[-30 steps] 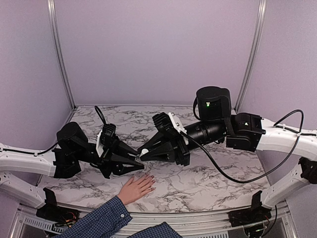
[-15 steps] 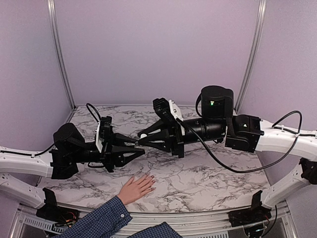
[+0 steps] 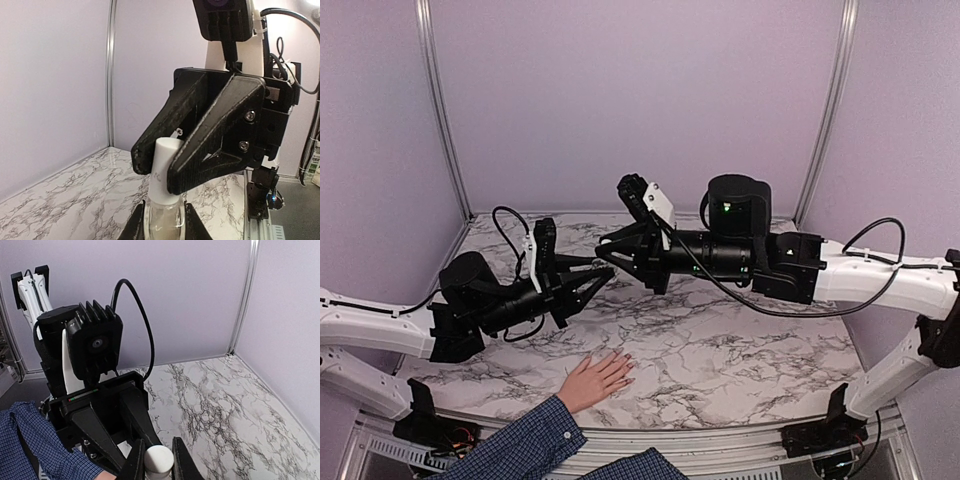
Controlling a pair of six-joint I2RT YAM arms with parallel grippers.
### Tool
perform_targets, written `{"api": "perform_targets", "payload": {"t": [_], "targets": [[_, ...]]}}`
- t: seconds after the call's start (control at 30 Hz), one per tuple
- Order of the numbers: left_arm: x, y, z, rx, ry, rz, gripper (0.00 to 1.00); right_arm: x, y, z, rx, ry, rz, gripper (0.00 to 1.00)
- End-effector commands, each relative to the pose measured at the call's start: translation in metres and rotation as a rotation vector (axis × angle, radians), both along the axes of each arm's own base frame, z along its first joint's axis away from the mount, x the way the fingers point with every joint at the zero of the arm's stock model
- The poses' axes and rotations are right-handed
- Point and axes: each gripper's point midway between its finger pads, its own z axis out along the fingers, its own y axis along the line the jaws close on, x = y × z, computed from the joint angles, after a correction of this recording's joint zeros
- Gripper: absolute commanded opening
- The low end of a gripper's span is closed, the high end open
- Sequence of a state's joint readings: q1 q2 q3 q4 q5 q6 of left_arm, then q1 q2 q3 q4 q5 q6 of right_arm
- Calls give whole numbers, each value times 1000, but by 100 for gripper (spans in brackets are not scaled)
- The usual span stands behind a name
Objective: Paint the nails
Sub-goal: Screw the nail polish bottle cap onto the nail polish bottle.
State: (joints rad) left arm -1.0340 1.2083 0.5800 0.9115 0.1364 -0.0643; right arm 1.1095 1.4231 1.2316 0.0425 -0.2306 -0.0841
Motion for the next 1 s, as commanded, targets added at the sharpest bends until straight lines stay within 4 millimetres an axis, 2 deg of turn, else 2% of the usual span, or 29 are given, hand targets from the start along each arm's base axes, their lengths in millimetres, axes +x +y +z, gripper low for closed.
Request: {"api": "perform_targets", "payload": {"t": [0.0, 0.13, 0.3, 0.43, 0.6, 0.87, 0.97], "targets": [[27, 20, 42, -173, 11, 169, 0, 3, 14, -37, -74, 84, -22, 0], [39, 23, 40, -191, 46, 225, 0, 13, 16, -40, -70, 103, -64, 0], [36, 13, 35, -156, 7, 198, 0, 20, 15, -43, -59, 135, -108, 2], [33, 10, 34, -139, -15, 177, 0, 17, 10, -30, -33, 122, -88, 17], [25, 7, 32, -135, -15, 115, 0, 5, -3, -4, 25, 63, -35, 47], [12, 6, 28, -126, -3, -15, 0, -31, -30, 27, 73, -81, 119, 65], [-2, 3, 28, -112, -25, -103, 0, -37, -37, 30, 60, -117, 144, 67]]}}
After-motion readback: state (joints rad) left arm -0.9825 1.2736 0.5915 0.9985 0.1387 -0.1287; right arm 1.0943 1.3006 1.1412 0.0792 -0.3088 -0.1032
